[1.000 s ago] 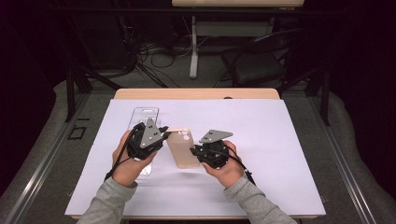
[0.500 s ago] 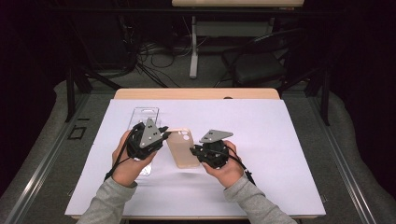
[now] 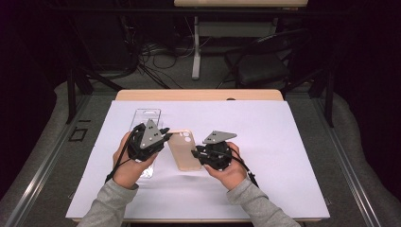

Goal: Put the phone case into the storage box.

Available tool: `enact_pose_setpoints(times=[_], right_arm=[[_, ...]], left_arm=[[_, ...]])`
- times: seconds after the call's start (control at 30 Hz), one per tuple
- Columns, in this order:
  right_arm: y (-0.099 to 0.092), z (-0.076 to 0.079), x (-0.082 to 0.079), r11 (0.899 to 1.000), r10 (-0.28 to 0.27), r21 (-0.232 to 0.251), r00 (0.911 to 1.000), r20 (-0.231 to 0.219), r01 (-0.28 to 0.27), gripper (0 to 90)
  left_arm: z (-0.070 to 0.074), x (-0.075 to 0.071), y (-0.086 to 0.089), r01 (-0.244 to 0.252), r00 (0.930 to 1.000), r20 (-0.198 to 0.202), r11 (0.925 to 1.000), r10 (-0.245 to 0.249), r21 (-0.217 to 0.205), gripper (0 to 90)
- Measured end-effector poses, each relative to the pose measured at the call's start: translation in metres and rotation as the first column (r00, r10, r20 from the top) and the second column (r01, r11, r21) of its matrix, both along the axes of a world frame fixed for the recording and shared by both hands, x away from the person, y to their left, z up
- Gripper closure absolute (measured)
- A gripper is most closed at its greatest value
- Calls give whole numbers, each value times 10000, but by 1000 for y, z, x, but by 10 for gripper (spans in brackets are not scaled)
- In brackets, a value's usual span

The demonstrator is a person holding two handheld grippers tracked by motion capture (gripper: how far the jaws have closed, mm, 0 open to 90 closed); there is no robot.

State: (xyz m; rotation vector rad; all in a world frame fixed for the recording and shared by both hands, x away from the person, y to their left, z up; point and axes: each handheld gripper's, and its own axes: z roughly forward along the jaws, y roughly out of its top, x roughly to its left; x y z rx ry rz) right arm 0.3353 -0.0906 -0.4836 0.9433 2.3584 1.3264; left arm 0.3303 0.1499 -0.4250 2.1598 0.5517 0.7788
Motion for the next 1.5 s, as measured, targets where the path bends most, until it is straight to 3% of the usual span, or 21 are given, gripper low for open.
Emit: enact_pose_setpoints(times=[0.43, 0.6, 1.0, 1.33, 1.5], right_arm=[[-9, 10, 0, 9984, -169, 552, 9996, 219, 157, 626], [-12, 12, 2, 9978, -267, 618, 9993, 266, 250, 590], [-18, 15, 8, 9988, -381, 316, 9988, 307, 371, 511], [-22, 15, 12, 9990, -435, -100, 9969, 648, 443, 521], [-25, 17, 12, 9989, -461, -14, 9960, 769, 463, 545]], left_arm=[[-4, 9, 13, -468, 9988, -175, 9982, 462, -379, 793], [-4, 10, 17, -612, 9979, -278, 9946, 590, -843, 793], [-4, 12, 23, -830, 9963, -299, 9896, 800, -1176, 793], [-2, 13, 28, -952, 9954, -240, 9849, 927, -1446, 793], [-2, 15, 30, -960, 9952, -342, 9843, 920, -1478, 793]])
